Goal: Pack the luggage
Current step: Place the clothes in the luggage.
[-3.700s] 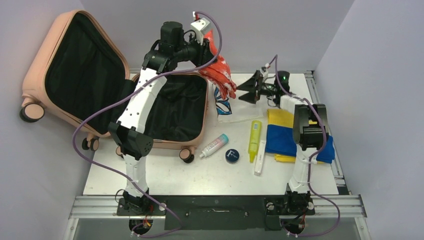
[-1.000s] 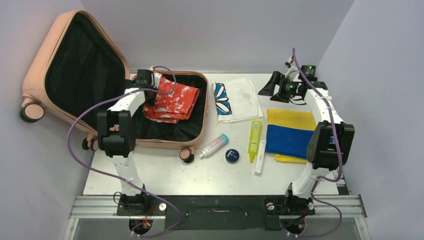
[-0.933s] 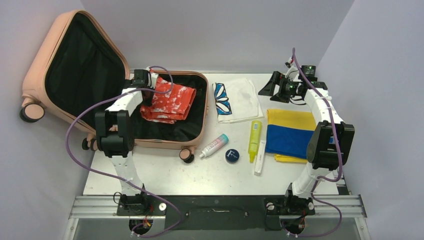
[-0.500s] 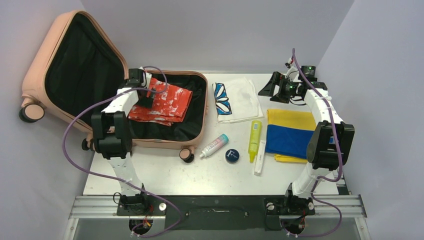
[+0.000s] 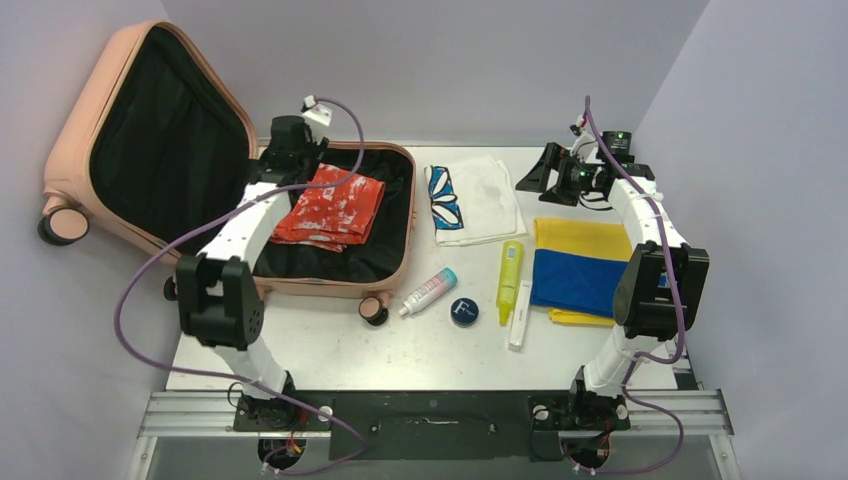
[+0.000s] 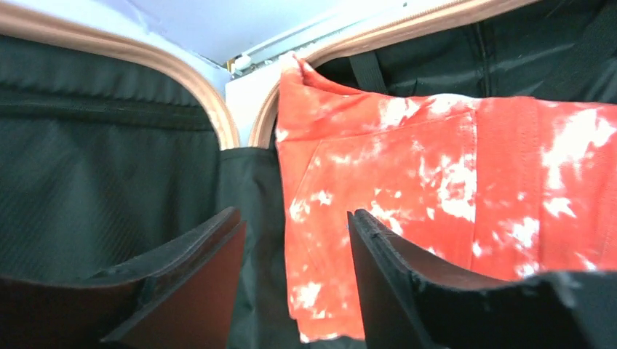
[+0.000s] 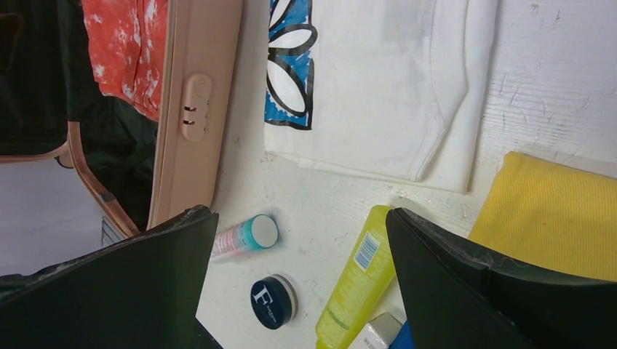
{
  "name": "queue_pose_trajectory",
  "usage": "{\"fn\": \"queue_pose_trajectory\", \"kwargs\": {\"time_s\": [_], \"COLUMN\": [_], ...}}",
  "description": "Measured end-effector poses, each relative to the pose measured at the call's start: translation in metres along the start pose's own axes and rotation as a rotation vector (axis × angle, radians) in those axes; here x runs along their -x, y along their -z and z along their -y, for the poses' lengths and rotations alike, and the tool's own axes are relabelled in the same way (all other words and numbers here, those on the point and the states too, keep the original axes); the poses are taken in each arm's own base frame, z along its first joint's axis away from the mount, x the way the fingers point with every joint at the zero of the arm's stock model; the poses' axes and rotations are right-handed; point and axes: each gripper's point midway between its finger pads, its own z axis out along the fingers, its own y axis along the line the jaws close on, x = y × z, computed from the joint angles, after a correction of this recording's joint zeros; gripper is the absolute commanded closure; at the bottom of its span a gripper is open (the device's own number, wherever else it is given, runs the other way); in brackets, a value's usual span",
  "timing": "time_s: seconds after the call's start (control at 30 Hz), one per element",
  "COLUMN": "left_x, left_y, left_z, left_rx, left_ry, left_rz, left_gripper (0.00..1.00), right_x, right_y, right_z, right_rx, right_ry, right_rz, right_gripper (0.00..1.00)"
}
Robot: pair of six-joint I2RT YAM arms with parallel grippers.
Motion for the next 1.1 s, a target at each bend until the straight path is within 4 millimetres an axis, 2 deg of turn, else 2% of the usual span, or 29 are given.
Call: {"fn": "queue_pose_trajectory", "kwargs": {"time_s": [0.07, 0.1, 0.17, 0.2, 0.23, 0.33, 0.4, 0.47, 0.53, 0.63, 0.73, 0.8, 1.03, 1.1], "left_x": [-0.005, -0.014, -0.040, -0.055, -0.069, -0.100, -0.111, -0.107, -0.094, -0.077, -0.078, -0.088, -0.147, -0.155], "left_y": [-0.022, -0.034, -0.049, -0.052, -0.051, -0.032, -0.014, 0.001, 0.012, 0.021, 0.026, 0.025, 0.026, 0.028], "left_z": [0.012, 0.019, 0.032, 0.041, 0.048, 0.069, 0.081, 0.086, 0.087, 0.088, 0.096, 0.105, 0.144, 0.152], "left_rx": [0.005, -0.002, -0.035, -0.075, -0.113, -0.253, -0.343, -0.404, -0.441, -0.494, -0.563, -0.606, -0.797, -0.825], "left_ry": [-0.034, -0.050, -0.097, -0.129, -0.168, -0.284, -0.378, -0.460, -0.533, -0.637, -0.753, -0.830, -0.999, -1.023], "left_rz": [-0.030, -0.056, -0.114, -0.131, -0.143, -0.128, -0.089, -0.022, 0.055, 0.135, 0.170, 0.172, 0.111, 0.107], "left_gripper": [0.48, 0.39, 0.13, 0.05, 0.03, 0.04, 0.04, 0.04, 0.04, 0.04, 0.04, 0.04, 0.04, 0.04], "right_x": [0.000, 0.000, 0.000, 0.000, 0.000, -0.002, -0.002, 0.000, 0.004, 0.014, 0.028, 0.029, 0.003, -0.001], "right_y": [0.000, 0.000, 0.000, 0.000, 0.000, 0.003, 0.006, 0.009, 0.013, 0.021, 0.025, 0.025, 0.012, 0.011], "right_z": [0.000, 0.000, 0.000, 0.000, 0.000, -0.001, -0.002, -0.002, -0.001, -0.002, 0.001, 0.009, 0.053, 0.059], "right_rx": [0.001, 0.001, 0.001, 0.001, 0.001, -0.002, -0.011, -0.025, -0.041, -0.058, -0.076, -0.092, -0.168, -0.179], "right_ry": [0.001, 0.000, 0.001, 0.003, 0.005, 0.009, 0.023, 0.050, 0.077, 0.127, 0.187, 0.209, 0.181, 0.171], "right_rz": [0.000, 0.000, 0.000, 0.001, 0.001, 0.002, 0.008, 0.016, 0.020, 0.022, 0.035, 0.026, -0.097, -0.114], "right_gripper": [0.10, 0.10, 0.10, 0.10, 0.10, 0.10, 0.10, 0.10, 0.10, 0.10, 0.10, 0.10, 0.10, 0.10]}}
